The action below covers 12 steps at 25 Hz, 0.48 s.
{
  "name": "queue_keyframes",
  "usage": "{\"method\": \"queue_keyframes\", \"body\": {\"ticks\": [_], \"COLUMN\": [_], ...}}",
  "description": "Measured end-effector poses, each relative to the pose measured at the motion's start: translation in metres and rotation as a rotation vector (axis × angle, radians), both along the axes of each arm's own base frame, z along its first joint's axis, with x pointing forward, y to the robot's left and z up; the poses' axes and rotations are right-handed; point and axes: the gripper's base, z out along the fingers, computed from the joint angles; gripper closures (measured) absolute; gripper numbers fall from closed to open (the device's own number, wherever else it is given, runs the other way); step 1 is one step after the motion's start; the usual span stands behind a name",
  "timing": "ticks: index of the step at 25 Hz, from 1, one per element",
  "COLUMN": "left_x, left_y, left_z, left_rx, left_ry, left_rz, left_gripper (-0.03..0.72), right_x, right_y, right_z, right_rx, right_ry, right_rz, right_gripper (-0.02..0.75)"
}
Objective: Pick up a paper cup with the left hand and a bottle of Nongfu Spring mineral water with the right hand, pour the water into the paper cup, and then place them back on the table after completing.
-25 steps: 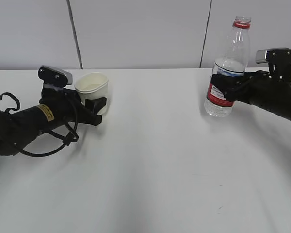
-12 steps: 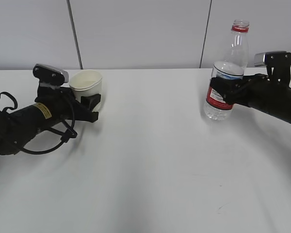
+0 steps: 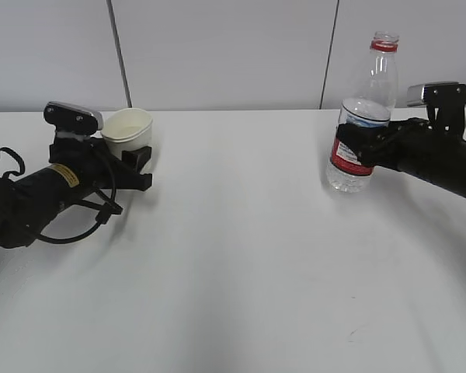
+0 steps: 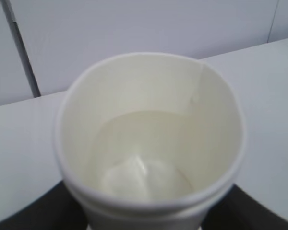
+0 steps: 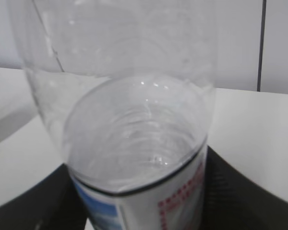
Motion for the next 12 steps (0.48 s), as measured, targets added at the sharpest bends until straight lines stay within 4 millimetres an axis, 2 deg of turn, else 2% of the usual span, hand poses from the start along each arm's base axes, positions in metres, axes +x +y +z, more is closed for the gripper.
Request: {"method": "queue_keyframes", "body": {"ticks": [12], "left_x": [0.0019], "left_y": [0.0047], "left_z": [-0.0021], "left_rx": [-0.001], "left_ry": [0.001], "left_rz": [0.055], "left_gripper": [0.293], "right_x": [0.0000], "right_y": [0.0000], "right_z": [0.0000], "right_rx": [0.000], "right_ry": [0.000], "right_rz": [0.000], "right_gripper": [0.300]}}
